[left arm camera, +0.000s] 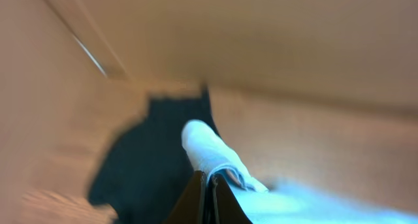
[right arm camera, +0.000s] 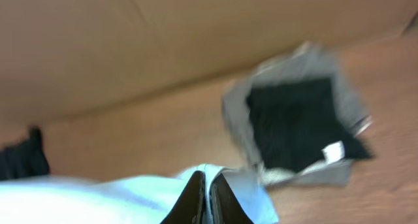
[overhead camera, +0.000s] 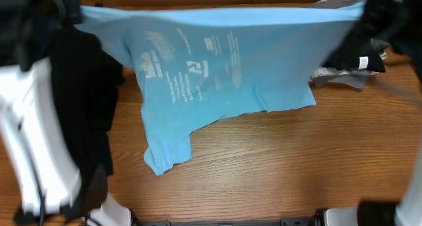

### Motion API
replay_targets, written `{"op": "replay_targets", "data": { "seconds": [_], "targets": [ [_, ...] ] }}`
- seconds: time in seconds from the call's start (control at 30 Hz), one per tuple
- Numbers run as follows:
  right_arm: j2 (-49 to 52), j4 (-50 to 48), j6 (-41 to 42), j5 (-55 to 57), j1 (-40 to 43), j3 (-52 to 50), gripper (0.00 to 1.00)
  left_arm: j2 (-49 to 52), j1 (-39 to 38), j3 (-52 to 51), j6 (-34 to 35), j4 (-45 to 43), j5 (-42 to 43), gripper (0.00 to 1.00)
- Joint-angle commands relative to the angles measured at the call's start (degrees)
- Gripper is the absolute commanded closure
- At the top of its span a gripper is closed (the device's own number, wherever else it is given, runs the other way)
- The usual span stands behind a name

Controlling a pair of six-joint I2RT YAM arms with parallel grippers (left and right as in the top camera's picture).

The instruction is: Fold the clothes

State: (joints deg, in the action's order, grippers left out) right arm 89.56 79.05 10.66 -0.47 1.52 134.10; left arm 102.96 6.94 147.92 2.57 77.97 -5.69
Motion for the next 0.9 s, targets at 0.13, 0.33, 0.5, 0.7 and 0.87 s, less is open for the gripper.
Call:
{"op": "replay_targets", "data": {
  "seconds": [0.13,0.33,0.5,0.7,0.87],
  "targets": [
    [-14.4,-3.8,0.0,6.1,0.5,1.0,0.96,-17.2,2.6,1.8,-1.4,-6.1,-10.2,0.96],
    [-20.7,-3.7,0.0,6.5,0.5,1.0,0.96,-24.7,2.8,1.8,-4.4,-8.4,-18.0,0.96],
    [-22.6,-1.9,0.0,6.4,0.5,1.0,0.96,-28.6,2.8,1.8,-6.1,-9.8,-26.4,0.96],
    [-20.2,0.8,0.0,2.9,0.5,1.0,0.96,-28.2,2.8,1.3,-8.7,-11.3,-29.7,0.96],
    [-15.6,2.9,1.0,1.9,0.5,1.0,0.96,-25.9,2.8,-1.9,-9.5,-11.4,-30.0,0.96]
  ]
}}
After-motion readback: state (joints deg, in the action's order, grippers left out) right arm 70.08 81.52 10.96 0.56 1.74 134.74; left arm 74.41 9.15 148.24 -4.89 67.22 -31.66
